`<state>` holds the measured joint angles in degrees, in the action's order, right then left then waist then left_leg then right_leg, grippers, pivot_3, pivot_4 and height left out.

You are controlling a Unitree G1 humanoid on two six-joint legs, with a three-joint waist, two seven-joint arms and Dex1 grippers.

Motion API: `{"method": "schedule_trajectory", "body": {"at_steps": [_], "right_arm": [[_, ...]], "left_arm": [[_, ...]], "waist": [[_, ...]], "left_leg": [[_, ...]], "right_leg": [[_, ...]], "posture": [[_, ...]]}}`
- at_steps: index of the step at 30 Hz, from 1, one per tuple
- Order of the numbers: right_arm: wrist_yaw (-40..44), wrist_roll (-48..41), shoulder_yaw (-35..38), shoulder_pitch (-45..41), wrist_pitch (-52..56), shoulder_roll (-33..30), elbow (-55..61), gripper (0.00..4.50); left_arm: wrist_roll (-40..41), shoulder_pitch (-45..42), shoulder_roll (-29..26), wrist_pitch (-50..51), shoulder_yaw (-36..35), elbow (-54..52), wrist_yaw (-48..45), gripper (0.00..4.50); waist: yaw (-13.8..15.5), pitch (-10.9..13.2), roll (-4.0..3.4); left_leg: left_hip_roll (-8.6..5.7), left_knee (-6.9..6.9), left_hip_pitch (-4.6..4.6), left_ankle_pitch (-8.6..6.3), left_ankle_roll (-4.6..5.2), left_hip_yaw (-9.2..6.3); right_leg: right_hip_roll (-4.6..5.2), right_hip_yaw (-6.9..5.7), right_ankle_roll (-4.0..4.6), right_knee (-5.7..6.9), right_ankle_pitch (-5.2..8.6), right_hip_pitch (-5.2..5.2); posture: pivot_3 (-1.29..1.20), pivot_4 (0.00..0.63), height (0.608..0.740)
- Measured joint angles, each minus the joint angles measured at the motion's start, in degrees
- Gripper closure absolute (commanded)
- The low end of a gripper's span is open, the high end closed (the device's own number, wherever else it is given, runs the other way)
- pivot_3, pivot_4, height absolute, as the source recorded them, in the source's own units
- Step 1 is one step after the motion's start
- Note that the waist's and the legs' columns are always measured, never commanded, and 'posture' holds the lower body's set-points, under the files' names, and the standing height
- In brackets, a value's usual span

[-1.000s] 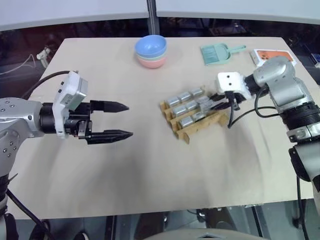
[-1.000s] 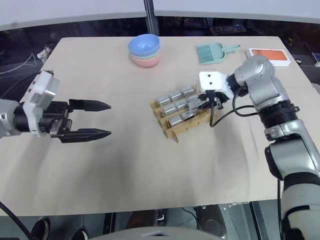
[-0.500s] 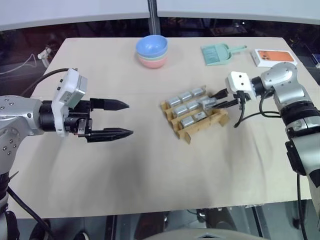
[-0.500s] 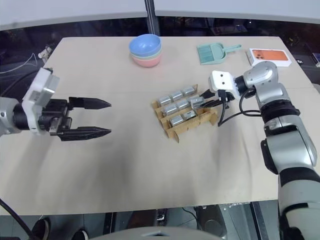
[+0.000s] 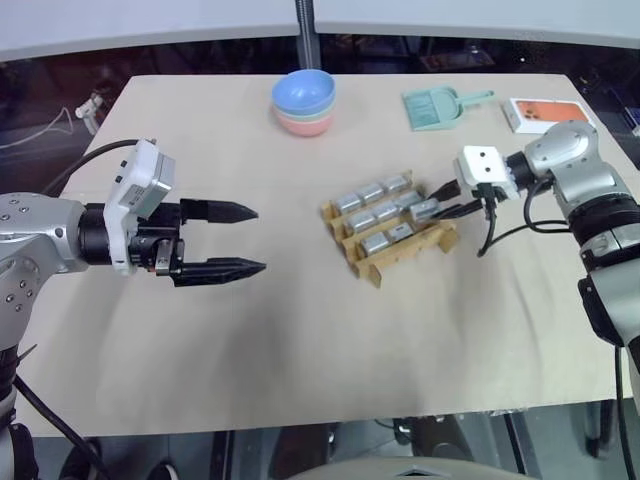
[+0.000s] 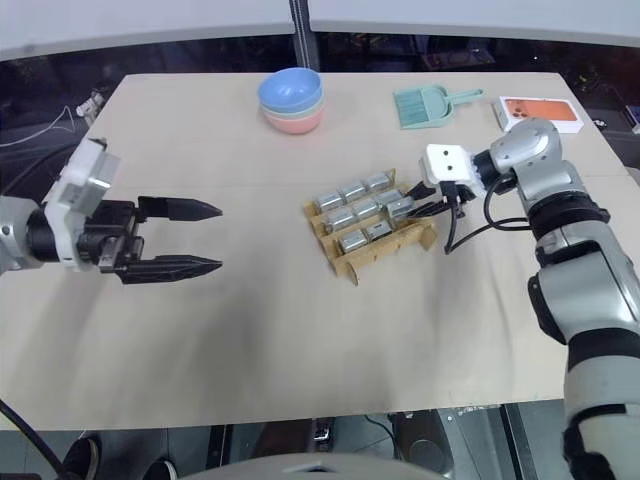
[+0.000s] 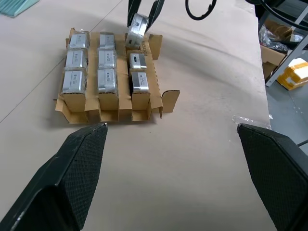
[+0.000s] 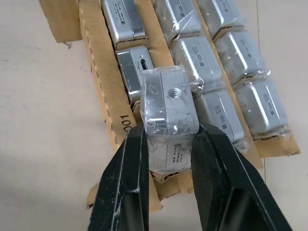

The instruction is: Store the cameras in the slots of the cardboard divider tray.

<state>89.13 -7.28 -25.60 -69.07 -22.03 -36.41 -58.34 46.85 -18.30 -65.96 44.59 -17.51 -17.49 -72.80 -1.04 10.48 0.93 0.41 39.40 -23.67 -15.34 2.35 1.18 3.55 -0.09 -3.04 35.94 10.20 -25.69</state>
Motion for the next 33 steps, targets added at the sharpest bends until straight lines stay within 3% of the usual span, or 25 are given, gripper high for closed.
{"method": "schedule_trajectory", "body": {"at_steps": [21,23,25,30,33], "right_arm": [[0.02,4.59,1.56,-1.2,-11.22,3.66,-8.28,3.82],[-0.34,6.45,2.42,-1.48,-13.06,3.93,-9.26,2.72],[-0.44,7.55,2.39,-1.52,-13.73,4.2,-9.7,2.28],[-0.8,9.92,3.77,-1.51,-14.11,4.88,-10.98,0.02],[-1.52,10.85,4.67,-1.51,-13.24,4.89,-11.54,0.02]], "left_arm": [[0.16,0.99,-0.11,0.71,-1.49,-1.23,0.51,0.0],[0.4,1.43,-0.12,0.97,-2.26,-1.55,0.52,0.0],[0.48,1.58,-0.14,1.02,-2.35,-1.59,0.51,0.0],[0.55,1.75,-0.14,1.16,-2.36,-1.65,0.51,0.0],[0.55,1.71,-0.15,1.17,-2.35,-1.63,0.48,0.0]], "waist": [[-0.15,0.0,0.0],[-0.15,0.0,0.0],[-0.15,0.0,0.0],[-0.07,0.0,-0.01],[-0.09,0.0,-0.01]], "left_leg": [[0.0,-0.01,0.02,0.0,-0.01,-0.01],[0.0,-0.01,0.02,0.0,-0.01,-0.02],[0.0,-0.01,0.02,0.0,-0.01,-0.01],[0.0,-0.01,0.01,0.0,-0.01,-0.01],[0.0,-0.01,0.01,0.0,-0.01,0.0]], "right_leg": [[0.0,0.01,0.0,0.0,0.0,0.0],[0.0,0.01,0.0,0.0,0.0,0.0],[-0.01,0.01,0.0,0.0,0.0,0.01],[0.0,0.01,0.0,0.0,0.0,0.0],[0.0,0.01,0.0,0.0,0.0,0.0]], "posture": [[0.0,0.15,0.74],[0.0,0.15,0.74],[0.0,0.15,0.74],[0.0,0.15,0.74],[0.0,0.15,0.74]]}}
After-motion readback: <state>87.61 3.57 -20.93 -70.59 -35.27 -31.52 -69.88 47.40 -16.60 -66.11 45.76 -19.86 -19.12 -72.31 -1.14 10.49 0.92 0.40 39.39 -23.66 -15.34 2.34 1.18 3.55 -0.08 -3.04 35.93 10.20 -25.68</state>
